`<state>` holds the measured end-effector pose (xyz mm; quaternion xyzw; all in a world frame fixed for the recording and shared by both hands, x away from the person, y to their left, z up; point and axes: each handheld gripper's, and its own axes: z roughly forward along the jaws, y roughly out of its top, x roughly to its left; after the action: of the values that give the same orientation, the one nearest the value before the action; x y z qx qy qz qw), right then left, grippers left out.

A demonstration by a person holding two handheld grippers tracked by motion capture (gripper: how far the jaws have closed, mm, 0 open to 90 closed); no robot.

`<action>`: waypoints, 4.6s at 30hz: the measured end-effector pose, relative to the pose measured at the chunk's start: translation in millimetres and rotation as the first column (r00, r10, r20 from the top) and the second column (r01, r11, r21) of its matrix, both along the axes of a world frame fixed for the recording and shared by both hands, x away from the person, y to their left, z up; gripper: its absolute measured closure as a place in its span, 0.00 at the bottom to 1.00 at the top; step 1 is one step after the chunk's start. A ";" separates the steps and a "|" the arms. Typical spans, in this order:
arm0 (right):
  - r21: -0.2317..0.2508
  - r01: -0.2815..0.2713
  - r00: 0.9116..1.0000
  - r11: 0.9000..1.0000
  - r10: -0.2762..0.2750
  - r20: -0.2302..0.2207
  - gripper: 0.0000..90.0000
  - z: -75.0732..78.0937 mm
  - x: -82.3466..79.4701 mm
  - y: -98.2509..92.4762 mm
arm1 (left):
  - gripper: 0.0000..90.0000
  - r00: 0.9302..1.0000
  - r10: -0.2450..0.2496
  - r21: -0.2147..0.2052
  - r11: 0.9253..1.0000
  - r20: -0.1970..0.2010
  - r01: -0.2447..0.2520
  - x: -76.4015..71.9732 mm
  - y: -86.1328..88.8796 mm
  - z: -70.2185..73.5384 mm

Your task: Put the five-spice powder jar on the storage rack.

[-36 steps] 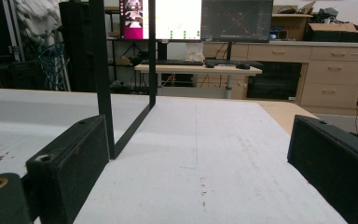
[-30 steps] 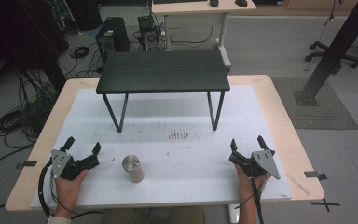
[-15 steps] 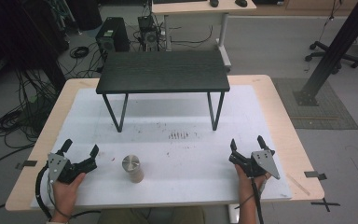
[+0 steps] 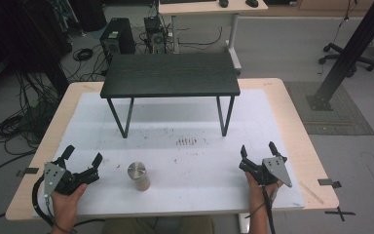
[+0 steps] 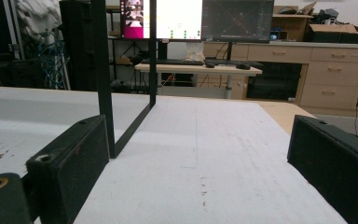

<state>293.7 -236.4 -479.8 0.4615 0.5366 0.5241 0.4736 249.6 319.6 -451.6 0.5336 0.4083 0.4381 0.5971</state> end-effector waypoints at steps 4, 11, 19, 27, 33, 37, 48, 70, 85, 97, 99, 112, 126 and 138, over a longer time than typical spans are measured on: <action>-0.001 0.000 1.000 1.000 0.000 0.001 0.06 0.0 0.0 0.1 | 0.00 1.000 -0.026 -0.002 1.000 0.018 0.026 -7.2 -3.5 7.9; -0.003 -0.001 1.000 1.000 0.001 0.003 0.06 0.0 -0.1 0.2 | 0.00 0.998 -0.048 -0.003 0.999 0.031 0.048 -19.5 -8.7 23.2; -0.006 -0.001 1.000 1.000 0.001 0.003 0.06 0.0 -0.1 0.4 | 0.00 0.993 -0.111 0.002 0.994 0.050 0.111 -31.7 -20.8 32.4; -0.006 -0.002 1.000 1.000 0.002 0.003 0.06 0.0 -0.2 0.3 | 0.00 0.977 -0.209 0.005 0.978 0.043 0.209 -39.8 -42.3 31.1; -0.006 -0.002 1.000 1.000 0.002 0.004 0.06 -0.1 -0.2 0.3 | 0.00 0.970 -0.241 0.011 0.970 0.034 0.241 -40.6 -54.6 27.4; -0.005 -0.002 1.000 1.000 0.002 0.004 0.06 -0.1 -0.2 0.3 | 0.00 0.964 -0.262 0.017 0.965 0.035 0.262 -40.4 -61.6 27.5; -0.006 -0.003 1.000 1.000 0.003 0.005 0.06 -0.1 -0.2 0.3 | 0.00 0.956 -0.292 0.034 0.956 0.024 0.291 -37.7 -80.9 17.0; -0.005 -0.005 1.000 1.000 0.005 0.004 0.06 -0.1 -0.2 0.3 | 0.01 0.944 -0.328 0.026 0.944 -0.042 0.330 -28.4 -108.6 -14.9; -0.006 -0.005 1.000 1.000 0.005 0.003 0.06 0.0 0.0 0.2 | 0.01 0.945 -0.324 0.013 0.946 -0.053 0.325 -26.2 -114.8 -22.9; -0.004 -0.005 1.000 1.000 0.005 0.007 0.06 -0.1 -0.4 0.1 | 0.01 0.948 -0.312 0.003 0.950 -0.056 0.313 -27.1 -115.4 -28.5; -0.004 -0.005 1.000 1.000 0.005 0.007 0.06 -0.2 -0.4 0.1 | 0.01 0.948 -0.315 0.007 0.949 -0.056 0.316 -27.3 -115.7 -28.6; -0.005 -0.006 1.000 1.000 0.006 0.007 0.06 -0.2 -0.5 0.2 | 0.00 0.946 -0.319 0.042 0.946 -0.064 0.322 -27.5 -118.0 -28.5; -0.005 -0.008 1.000 1.000 0.008 0.008 0.06 -0.3 -0.5 0.0 | 0.00 0.946 -0.319 0.041 0.946 -0.067 0.322 -27.4 -118.2 -28.5; -0.005 -0.008 1.000 1.000 0.008 0.005 0.06 -0.2 -0.4 0.2 | 0.00 0.944 -0.321 0.039 0.945 -0.070 0.324 -27.1 -118.1 -28.5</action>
<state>293.4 -236.1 -480.0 0.4569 0.5384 0.5259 0.4742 222.5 201.5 -480.1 0.6214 0.3228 0.3276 0.6343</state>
